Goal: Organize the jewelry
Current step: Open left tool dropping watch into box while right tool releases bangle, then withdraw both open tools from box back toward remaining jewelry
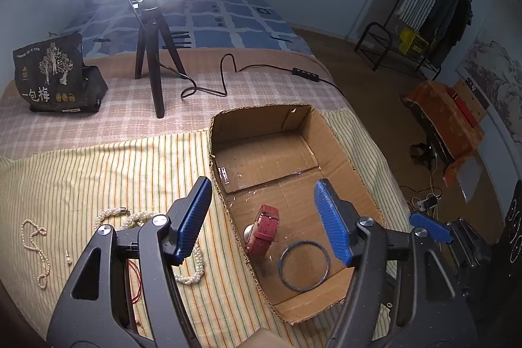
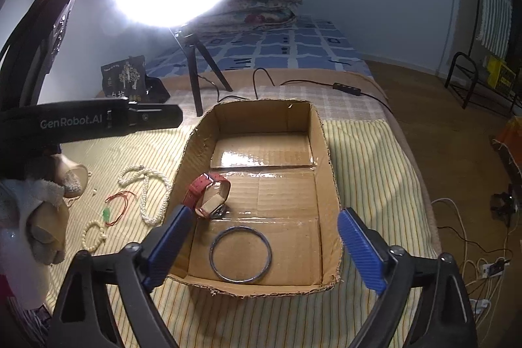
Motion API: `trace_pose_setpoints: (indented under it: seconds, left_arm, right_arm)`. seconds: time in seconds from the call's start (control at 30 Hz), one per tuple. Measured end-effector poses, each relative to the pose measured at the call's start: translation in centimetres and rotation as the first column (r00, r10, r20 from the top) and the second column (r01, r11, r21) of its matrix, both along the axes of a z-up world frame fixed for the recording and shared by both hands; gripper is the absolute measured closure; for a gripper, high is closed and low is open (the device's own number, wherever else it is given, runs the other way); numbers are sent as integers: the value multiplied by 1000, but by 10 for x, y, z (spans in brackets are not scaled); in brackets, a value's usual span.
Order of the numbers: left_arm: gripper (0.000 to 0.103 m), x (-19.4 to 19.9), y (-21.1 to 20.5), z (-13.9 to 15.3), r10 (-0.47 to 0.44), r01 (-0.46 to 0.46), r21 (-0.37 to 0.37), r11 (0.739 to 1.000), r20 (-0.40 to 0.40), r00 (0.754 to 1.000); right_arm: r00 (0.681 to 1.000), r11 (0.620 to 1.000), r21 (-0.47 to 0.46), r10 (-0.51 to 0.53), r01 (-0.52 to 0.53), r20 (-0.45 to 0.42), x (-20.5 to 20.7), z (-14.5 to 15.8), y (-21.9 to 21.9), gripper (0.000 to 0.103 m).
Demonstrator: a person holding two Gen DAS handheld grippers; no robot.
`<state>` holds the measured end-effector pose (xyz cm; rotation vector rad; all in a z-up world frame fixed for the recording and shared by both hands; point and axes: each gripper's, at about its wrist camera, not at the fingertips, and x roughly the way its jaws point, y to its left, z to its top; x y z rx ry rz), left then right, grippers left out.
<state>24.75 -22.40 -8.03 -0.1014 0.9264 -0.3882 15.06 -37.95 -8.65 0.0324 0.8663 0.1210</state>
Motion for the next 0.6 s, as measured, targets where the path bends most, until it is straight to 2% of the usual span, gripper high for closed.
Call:
trace_pose_setpoints:
  seconds: [0.3, 0.6]
  left_arm:
    - [33, -14, 18, 7, 0, -1, 51, 999, 22, 1000]
    - [33, -25, 81, 21, 59, -62, 71, 996, 43, 997]
  right_arm:
    - [1000, 1000, -15, -4, 5, 23, -7, 8, 10, 4]
    - [998, 999, -22, 27, -25, 54, -16, 22, 34, 4]
